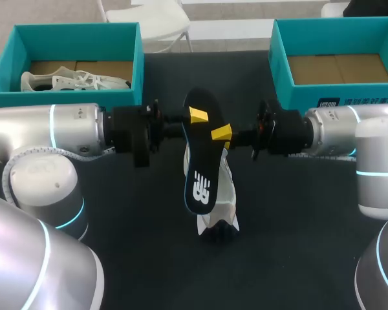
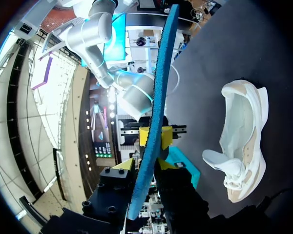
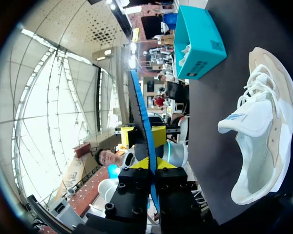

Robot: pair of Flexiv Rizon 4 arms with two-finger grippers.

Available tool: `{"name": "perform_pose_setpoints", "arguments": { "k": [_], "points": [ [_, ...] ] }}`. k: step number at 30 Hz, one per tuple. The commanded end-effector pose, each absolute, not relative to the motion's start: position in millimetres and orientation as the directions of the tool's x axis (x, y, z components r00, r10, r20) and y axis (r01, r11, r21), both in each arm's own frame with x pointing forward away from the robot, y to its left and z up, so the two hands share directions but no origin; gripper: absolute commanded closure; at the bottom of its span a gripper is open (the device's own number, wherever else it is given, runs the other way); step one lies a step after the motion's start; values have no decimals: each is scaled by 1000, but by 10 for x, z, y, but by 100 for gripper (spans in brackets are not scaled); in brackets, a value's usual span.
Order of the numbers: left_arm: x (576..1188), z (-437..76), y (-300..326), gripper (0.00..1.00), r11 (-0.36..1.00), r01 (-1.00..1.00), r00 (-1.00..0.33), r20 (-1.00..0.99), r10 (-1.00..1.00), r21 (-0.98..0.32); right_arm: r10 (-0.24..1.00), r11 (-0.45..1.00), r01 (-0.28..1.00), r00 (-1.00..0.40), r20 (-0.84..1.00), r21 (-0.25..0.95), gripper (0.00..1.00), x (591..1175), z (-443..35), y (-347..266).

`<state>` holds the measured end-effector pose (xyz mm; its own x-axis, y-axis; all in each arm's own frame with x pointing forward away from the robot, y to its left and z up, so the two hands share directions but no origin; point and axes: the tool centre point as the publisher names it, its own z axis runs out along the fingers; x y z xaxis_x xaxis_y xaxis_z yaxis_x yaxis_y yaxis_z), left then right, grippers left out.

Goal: Take the shoe out of the shoebox, open the shoe tongue, remove and reinsert the insole, then place the shoe into the shoebox

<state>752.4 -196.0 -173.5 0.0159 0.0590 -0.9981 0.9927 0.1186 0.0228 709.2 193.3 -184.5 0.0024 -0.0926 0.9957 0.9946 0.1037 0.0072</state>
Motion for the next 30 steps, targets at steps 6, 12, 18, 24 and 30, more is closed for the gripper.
{"name": "perform_pose_setpoints", "arguments": {
  "k": [6,12,18,24,30],
  "points": [
    [7464,-1806,-1917,100,120,993,3,-996,86,14,-90,105,994,5,996,5,100,7092,-1848,1925],
    [7453,-1856,-1867,100,120,993,-30,-994,103,-18,-76,94,996,3,997,4,60,7070,-1826,1877],
    [7418,-1869,-1762,100,96,990,-115,-989,94,-106,-49,47,999,0,999,3,0,6968,-1788,1773],
    [7339,-1835,-1631,100,75,973,-223,-971,87,-217,29,-6,999,-47,998,47,0,6866,-1745,1590],
    [7167,-1728,-1566,100,40,917,-399,-913,81,-397,269,36,955,-294,917,295,0,6870,-1615,1447]
  ]
}}
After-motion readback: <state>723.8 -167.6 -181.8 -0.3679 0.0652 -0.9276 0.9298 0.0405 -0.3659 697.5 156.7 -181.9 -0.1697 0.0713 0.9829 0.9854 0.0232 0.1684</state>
